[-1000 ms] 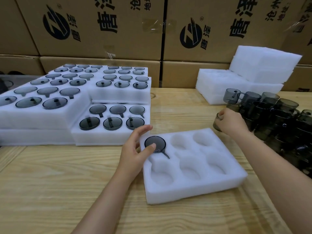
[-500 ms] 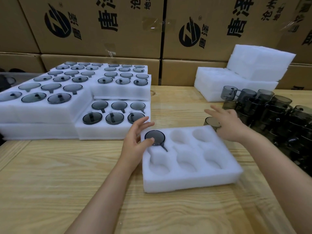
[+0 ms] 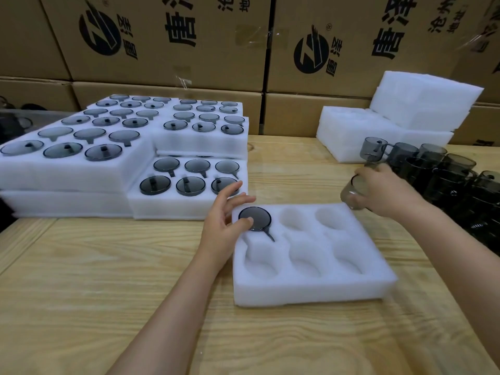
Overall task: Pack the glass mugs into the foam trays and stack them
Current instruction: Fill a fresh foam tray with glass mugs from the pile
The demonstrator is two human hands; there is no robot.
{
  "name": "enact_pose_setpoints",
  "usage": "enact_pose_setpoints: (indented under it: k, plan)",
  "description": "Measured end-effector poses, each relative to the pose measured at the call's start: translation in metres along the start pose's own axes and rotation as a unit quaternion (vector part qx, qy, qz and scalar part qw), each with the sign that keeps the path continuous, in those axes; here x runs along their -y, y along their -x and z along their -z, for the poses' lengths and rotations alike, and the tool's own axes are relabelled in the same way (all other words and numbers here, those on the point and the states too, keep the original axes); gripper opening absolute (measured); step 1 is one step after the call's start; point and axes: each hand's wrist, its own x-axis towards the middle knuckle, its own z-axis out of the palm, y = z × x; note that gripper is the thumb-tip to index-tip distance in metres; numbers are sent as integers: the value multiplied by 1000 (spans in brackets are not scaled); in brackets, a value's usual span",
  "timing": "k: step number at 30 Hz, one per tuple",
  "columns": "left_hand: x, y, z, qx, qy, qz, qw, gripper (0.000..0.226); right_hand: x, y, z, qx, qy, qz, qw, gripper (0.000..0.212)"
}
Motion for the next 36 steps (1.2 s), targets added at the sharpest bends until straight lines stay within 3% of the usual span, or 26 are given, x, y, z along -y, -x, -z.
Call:
enact_pose_setpoints:
  k: [4, 10, 17, 23, 26, 29, 32, 34, 36]
  plan:
    - [-1, 1, -1, -1, -7, 2, 1000, 60, 26, 14, 23, -109, -100, 35, 988, 60]
    - [-4, 1, -1, 9, 0, -4, 1000, 56, 74, 36, 27, -13, -240, 147, 959, 51]
    - [-7, 2, -2, -4, 7, -14, 1000, 53, 83, 37, 10, 53, -242, 189, 950, 44]
    - [-23, 1, -7, -13, -111, -58, 992, 40, 82, 37, 6, 65, -242, 184, 950, 45]
    - [-41, 4, -22, 82, -151, -99, 980, 37, 88, 40, 0, 28, -251, 175, 951, 45]
    - [-42, 5, -42, 189, -292, -111, 931, 51, 90, 41, -7, 19, -195, 178, 964, 47]
    - [-37, 4, -46, 201, -374, -104, 900, 58, 89, 42, -11, 15, -171, 159, 972, 50]
    - [-35, 5, -45, 189, -377, -108, 900, 57, 89, 43, -12, -1, -184, 164, 969, 60]
    - [-34, 5, -44, 174, -361, -103, 910, 54, 91, 44, -13, -16, -172, 181, 968, 56]
